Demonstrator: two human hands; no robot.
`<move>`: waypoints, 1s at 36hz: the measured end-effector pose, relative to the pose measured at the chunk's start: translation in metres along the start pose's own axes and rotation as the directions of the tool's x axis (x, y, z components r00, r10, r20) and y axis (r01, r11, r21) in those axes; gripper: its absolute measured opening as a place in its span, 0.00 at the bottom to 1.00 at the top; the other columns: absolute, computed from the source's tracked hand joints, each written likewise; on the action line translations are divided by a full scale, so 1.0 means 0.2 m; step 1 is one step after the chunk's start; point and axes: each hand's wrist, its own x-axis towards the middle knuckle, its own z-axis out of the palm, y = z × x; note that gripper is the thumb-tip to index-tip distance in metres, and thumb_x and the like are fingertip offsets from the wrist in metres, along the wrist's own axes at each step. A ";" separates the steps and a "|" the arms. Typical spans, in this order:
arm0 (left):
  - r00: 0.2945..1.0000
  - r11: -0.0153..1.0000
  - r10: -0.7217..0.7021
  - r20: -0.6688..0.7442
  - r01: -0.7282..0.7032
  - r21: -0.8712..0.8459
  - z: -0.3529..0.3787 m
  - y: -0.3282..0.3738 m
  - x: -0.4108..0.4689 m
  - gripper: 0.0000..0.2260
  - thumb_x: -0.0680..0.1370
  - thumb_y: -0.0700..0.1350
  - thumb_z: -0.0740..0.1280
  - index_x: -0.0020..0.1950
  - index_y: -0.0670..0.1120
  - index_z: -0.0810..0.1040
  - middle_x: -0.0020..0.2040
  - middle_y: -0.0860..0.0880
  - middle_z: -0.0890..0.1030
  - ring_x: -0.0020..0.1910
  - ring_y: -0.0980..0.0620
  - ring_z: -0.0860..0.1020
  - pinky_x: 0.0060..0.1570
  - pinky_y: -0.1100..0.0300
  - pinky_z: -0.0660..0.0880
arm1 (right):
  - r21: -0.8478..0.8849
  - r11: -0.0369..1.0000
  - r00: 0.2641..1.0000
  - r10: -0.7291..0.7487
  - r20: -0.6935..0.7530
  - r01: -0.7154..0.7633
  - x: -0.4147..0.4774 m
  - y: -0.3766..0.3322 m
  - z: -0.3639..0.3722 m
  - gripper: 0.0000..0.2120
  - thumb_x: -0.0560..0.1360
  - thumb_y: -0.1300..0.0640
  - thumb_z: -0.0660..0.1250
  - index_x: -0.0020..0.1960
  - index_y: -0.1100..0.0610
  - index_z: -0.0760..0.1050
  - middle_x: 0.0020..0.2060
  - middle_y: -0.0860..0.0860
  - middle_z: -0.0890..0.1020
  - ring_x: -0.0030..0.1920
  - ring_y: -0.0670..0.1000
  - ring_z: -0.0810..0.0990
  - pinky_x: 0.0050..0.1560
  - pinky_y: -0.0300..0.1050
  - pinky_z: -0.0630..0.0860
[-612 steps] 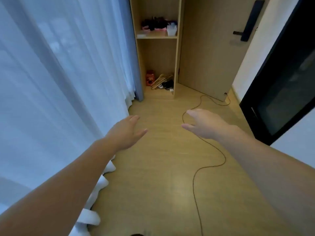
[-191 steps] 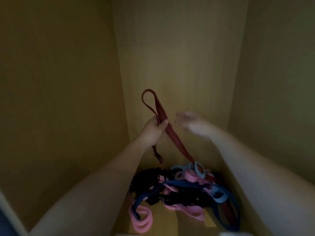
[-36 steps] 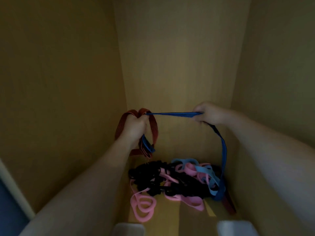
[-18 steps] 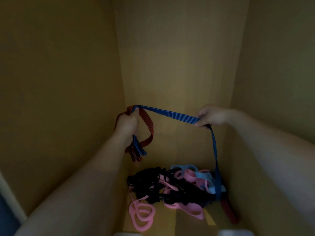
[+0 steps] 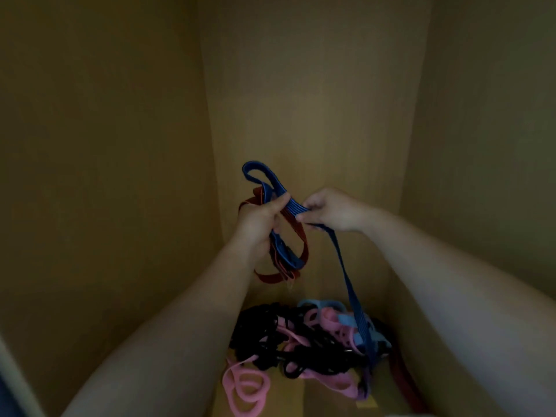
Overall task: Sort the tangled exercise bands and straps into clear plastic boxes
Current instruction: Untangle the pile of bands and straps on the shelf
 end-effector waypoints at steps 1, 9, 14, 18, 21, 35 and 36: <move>1.000 1.000 0.017 -0.017 -0.017 0.015 0.01 0.01 0.01 0.08 0.74 0.47 0.73 0.40 0.45 0.79 0.26 0.53 0.70 0.23 0.56 0.64 0.29 0.61 0.63 | 0.048 0.999 1.000 -0.001 0.004 0.001 -0.01 0.02 0.01 0.08 0.77 0.55 0.68 0.40 0.55 0.78 0.31 0.47 0.80 0.31 0.45 0.77 0.37 0.38 0.75; 0.982 0.990 0.109 -0.154 -0.094 0.103 -0.07 0.12 0.09 0.11 0.74 0.49 0.73 0.44 0.43 0.75 0.27 0.51 0.69 0.25 0.53 0.67 0.34 0.58 0.68 | 0.069 0.968 0.917 0.206 0.343 -0.243 -0.19 0.49 0.21 0.08 0.79 0.54 0.64 0.47 0.57 0.79 0.41 0.49 0.84 0.46 0.48 0.83 0.54 0.43 0.75; 0.976 0.984 0.101 -0.191 -0.069 0.165 -0.14 0.09 0.13 0.17 0.73 0.51 0.74 0.53 0.39 0.80 0.43 0.45 0.77 0.40 0.48 0.76 0.42 0.55 0.75 | 0.174 0.916 0.911 0.306 0.276 -0.361 -0.29 0.74 0.26 0.10 0.79 0.55 0.64 0.47 0.61 0.78 0.38 0.54 0.83 0.43 0.54 0.82 0.53 0.48 0.76; 0.985 0.966 0.008 -0.170 0.037 0.256 -0.16 0.00 0.13 0.14 0.76 0.54 0.70 0.51 0.44 0.82 0.43 0.48 0.81 0.36 0.51 0.74 0.34 0.61 0.73 | 0.305 0.902 0.951 0.278 0.134 -0.306 -0.27 0.65 0.17 0.11 0.80 0.55 0.63 0.43 0.60 0.77 0.29 0.51 0.75 0.31 0.48 0.74 0.39 0.42 0.72; 0.993 0.967 -0.065 -0.097 0.087 0.241 -0.15 -0.08 0.10 0.12 0.77 0.55 0.69 0.48 0.46 0.82 0.48 0.51 0.84 0.38 0.49 0.76 0.40 0.57 0.75 | 0.405 0.898 0.977 0.208 -0.049 -0.171 -0.21 0.52 0.07 0.13 0.79 0.55 0.63 0.37 0.57 0.74 0.25 0.47 0.72 0.27 0.46 0.68 0.33 0.41 0.65; 0.980 0.992 -0.124 0.156 0.124 0.014 0.04 -0.21 -0.04 0.08 0.77 0.40 0.68 0.55 0.42 0.79 0.34 0.53 0.80 0.23 0.55 0.65 0.26 0.63 0.64 | 0.226 0.940 0.967 0.249 0.054 -0.255 -0.16 0.24 0.07 0.14 0.80 0.52 0.63 0.38 0.57 0.75 0.26 0.49 0.71 0.26 0.47 0.66 0.29 0.40 0.64; 0.983 0.993 -0.119 0.137 0.114 0.044 0.03 -0.22 -0.04 0.08 0.76 0.38 0.69 0.55 0.41 0.80 0.33 0.53 0.80 0.24 0.54 0.65 0.27 0.62 0.63 | 0.230 0.936 0.964 0.261 0.056 -0.267 -0.16 0.25 0.08 0.15 0.80 0.51 0.63 0.38 0.58 0.75 0.26 0.49 0.70 0.26 0.48 0.65 0.28 0.41 0.63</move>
